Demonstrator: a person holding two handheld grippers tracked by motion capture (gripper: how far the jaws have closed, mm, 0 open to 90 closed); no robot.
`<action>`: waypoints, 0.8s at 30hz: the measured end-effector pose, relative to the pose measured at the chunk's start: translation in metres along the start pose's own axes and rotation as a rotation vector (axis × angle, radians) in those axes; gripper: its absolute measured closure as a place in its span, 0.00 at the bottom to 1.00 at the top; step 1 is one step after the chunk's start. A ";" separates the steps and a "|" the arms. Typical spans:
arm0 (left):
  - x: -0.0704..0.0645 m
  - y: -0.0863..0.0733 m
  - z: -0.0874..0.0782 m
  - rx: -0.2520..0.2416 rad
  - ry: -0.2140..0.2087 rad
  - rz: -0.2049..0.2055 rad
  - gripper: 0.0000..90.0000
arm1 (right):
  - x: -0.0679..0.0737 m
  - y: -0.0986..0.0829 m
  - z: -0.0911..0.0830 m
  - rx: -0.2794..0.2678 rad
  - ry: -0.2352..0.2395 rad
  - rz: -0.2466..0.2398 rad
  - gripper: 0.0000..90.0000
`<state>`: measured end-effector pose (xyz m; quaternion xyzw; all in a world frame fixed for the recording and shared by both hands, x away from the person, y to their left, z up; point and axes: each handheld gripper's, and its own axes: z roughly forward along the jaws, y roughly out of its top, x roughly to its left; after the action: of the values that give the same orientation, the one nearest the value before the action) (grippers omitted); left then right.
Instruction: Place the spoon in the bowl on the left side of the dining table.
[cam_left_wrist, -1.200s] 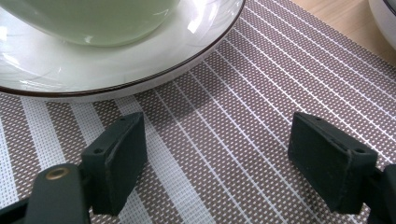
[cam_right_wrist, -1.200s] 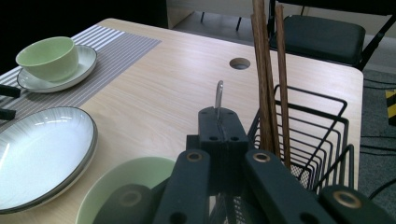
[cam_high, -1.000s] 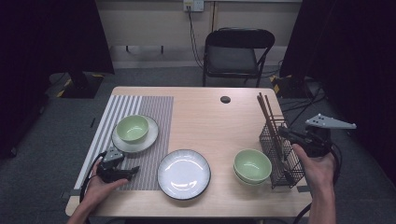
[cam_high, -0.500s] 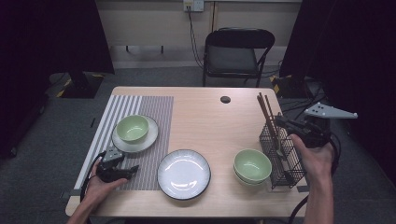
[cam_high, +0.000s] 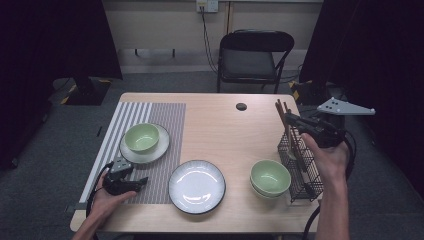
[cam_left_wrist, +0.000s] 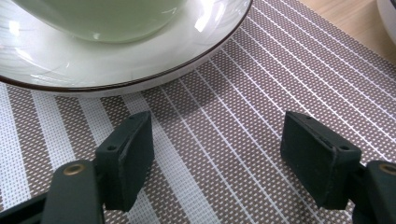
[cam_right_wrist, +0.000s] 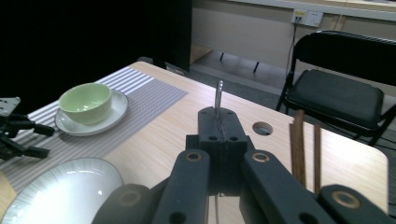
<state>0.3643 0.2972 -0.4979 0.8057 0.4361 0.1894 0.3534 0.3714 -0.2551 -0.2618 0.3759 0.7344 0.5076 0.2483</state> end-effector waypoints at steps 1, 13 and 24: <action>0.000 0.000 0.000 0.001 -0.002 -0.004 0.28 | 0.001 0.001 0.002 0.001 0.003 -0.002 1.00; 0.000 0.003 -0.008 -0.026 -0.013 -0.010 0.29 | 0.014 0.001 0.027 0.003 0.057 0.008 1.00; -0.003 0.011 -0.015 -0.049 -0.096 -0.005 0.24 | 0.034 -0.001 0.056 0.001 0.131 0.011 1.00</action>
<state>0.3590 0.2966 -0.4796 0.8039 0.4160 0.1602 0.3938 0.3930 -0.1965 -0.2820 0.3459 0.7473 0.5321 0.1969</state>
